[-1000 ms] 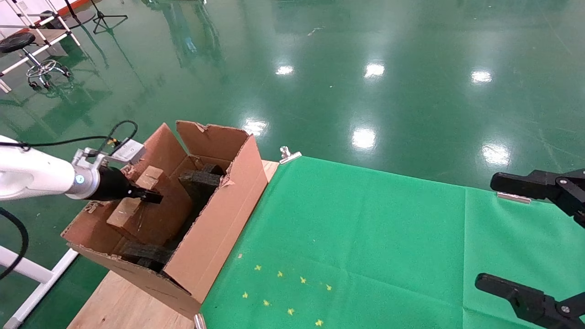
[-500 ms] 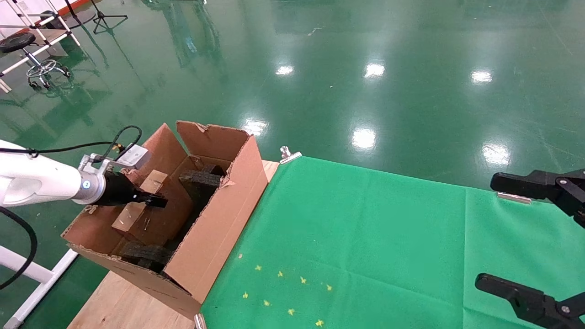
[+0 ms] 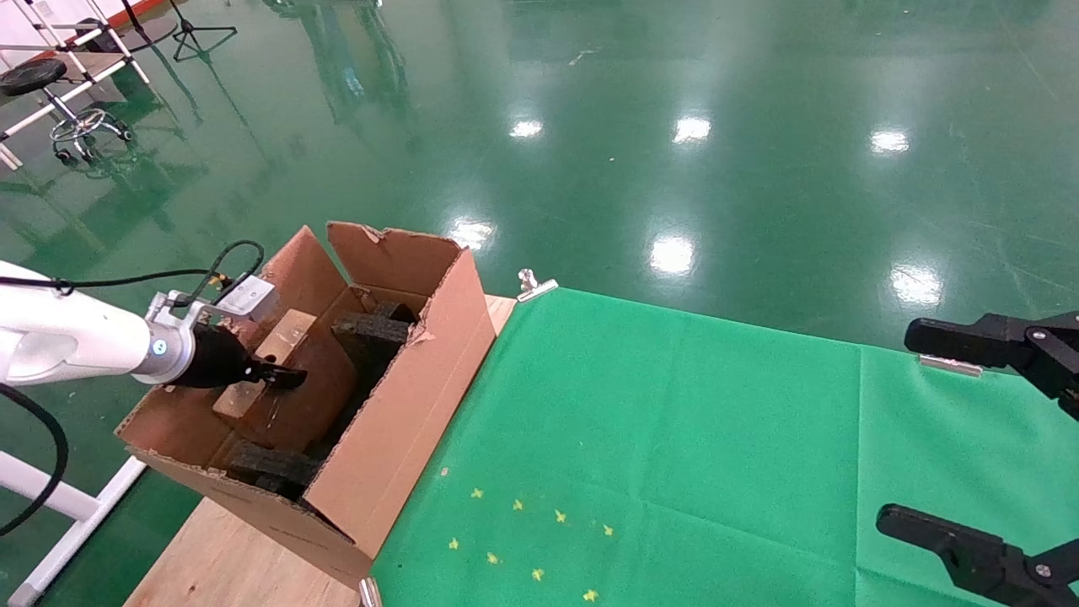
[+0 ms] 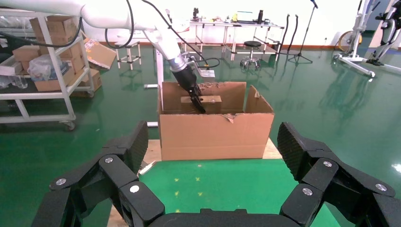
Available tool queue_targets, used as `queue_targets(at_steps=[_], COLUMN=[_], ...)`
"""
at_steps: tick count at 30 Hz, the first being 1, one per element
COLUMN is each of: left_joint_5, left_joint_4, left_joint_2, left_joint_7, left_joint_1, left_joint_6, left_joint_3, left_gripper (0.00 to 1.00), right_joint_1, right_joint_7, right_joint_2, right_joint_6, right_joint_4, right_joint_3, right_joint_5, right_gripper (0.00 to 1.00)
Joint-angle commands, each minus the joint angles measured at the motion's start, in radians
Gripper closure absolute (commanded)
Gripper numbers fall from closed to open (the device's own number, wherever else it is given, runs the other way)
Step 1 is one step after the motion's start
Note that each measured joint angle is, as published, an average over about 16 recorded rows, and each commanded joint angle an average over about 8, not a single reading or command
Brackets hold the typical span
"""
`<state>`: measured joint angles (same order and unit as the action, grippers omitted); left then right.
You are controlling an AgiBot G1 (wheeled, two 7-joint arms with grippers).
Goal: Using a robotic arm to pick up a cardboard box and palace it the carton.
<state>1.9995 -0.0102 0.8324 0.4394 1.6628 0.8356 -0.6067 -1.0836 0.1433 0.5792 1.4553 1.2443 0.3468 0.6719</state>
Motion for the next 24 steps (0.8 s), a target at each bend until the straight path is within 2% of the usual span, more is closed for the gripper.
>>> queue_targets(at_steps=[1, 11, 19, 24], left_joint_5=[0.002, -0.032, -0.167, -0.220], left_joint_4=[0.001, -0.048, -0.164, -0.222], left_joint_2=[0.000, -0.024, -0.102, -0.136], left_joint_7=[0.000, -0.040, -0.148, -0.169], left_joint_1=[0.000, 0.034, 0.080, 0.088], left_joint_6=[0.002, 0.033, 0.190, 0.277], left_joint_3=[-0.001, 0.022, 0.107, 0.137], left_gripper=[0.00, 0.00, 0.00, 0.00], right_joint_1=[0.000, 0.000, 0.000, 0.000], right_joint_7=[0.000, 0.000, 0.000, 0.000], right_joint_2=[0.000, 0.000, 0.000, 0.000], right_joint_6=[0.000, 0.000, 0.000, 0.000], right_joint_4=[0.000, 0.000, 0.000, 0.000], right_joint_3=[0.000, 0.000, 0.000, 0.000], right_joint_5=[0.000, 0.000, 0.000, 0.000], right_gripper=[0.00, 0.00, 0.00, 0.00])
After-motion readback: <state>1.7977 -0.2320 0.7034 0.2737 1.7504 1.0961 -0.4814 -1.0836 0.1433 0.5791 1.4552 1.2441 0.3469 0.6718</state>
